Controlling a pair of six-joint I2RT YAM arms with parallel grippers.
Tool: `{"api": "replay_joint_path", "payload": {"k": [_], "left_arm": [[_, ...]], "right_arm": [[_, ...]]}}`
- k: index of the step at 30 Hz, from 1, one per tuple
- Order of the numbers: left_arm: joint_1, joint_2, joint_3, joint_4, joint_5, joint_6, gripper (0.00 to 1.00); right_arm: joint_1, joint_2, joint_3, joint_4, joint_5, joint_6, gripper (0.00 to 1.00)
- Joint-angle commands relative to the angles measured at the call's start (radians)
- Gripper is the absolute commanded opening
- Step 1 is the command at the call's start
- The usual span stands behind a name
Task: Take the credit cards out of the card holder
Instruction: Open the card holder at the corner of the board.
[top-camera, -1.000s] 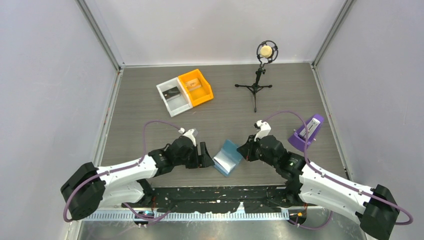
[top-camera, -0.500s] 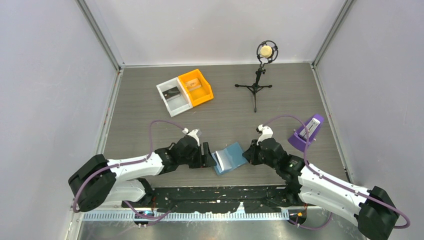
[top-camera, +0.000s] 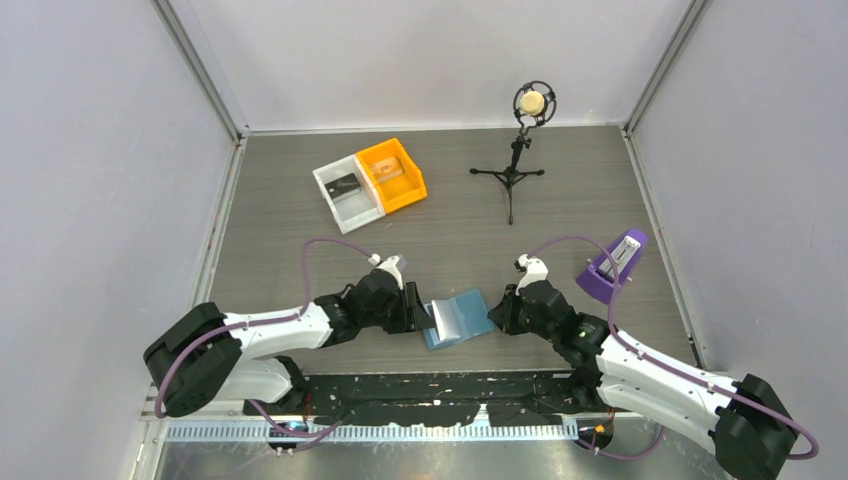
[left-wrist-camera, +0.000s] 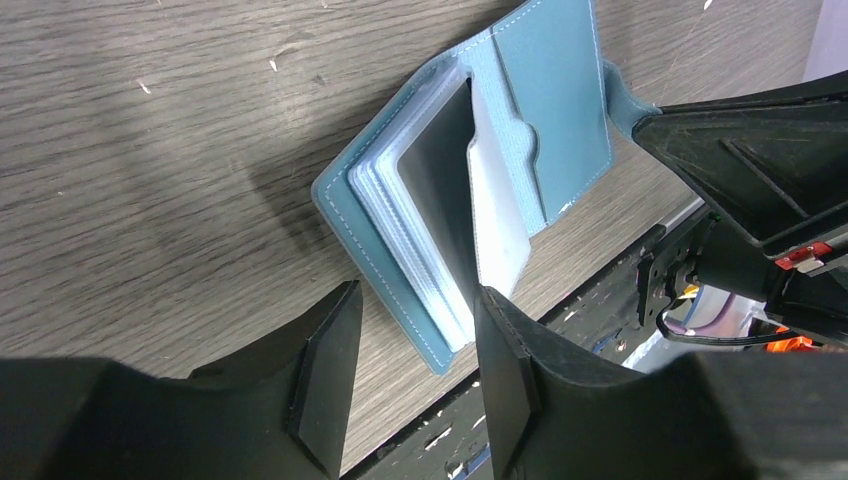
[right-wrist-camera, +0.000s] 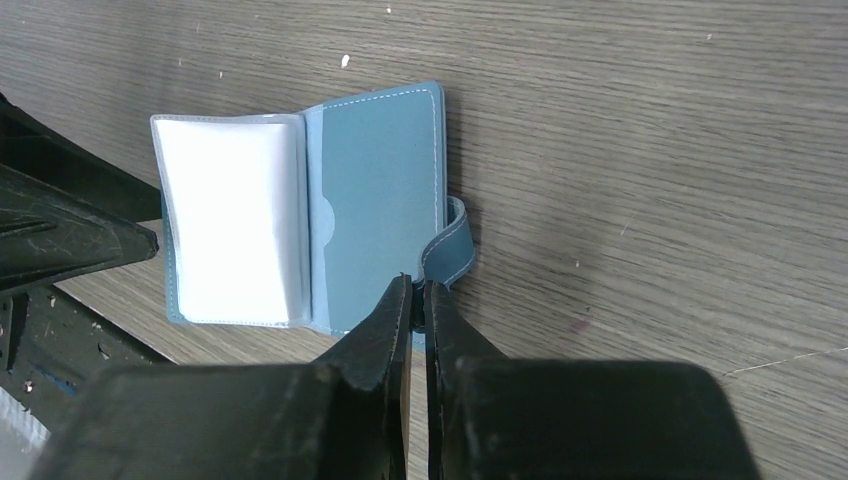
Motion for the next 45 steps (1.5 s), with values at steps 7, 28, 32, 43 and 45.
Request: {"api": "replay_joint_path", "payload": {"k": [7,28,32,43,45], "left_arm": [[-0.004,0.012,0.022,0.036,-0.033,0.005,0.48],[-0.004,0.047,0.0,0.176,0.018,-0.015,0.12],[-0.004,0.043,0.011,0.168,0.023,-0.005,0.03],[-0.004,0.051,0.043,0.164,0.054,0.006,0.0],[-0.004,0.046,0.042,0.161,0.053,0.006,0.0]], "right_arm": [[-0.017,0.021,-0.004,0.013,-0.002,0.028,0.05],[-0.028,0.027,0.041,-0.025,-0.042,0.025,0.24],[-0.028,-0.001,0.117,-0.104,-0.059,0.016,0.38],[-0.027,-0.01,0.28,-0.176,-0.076,-0.008,0.61],[-0.026,0.0,0.285,-0.141,-0.121,-0.003,0.61]]}}
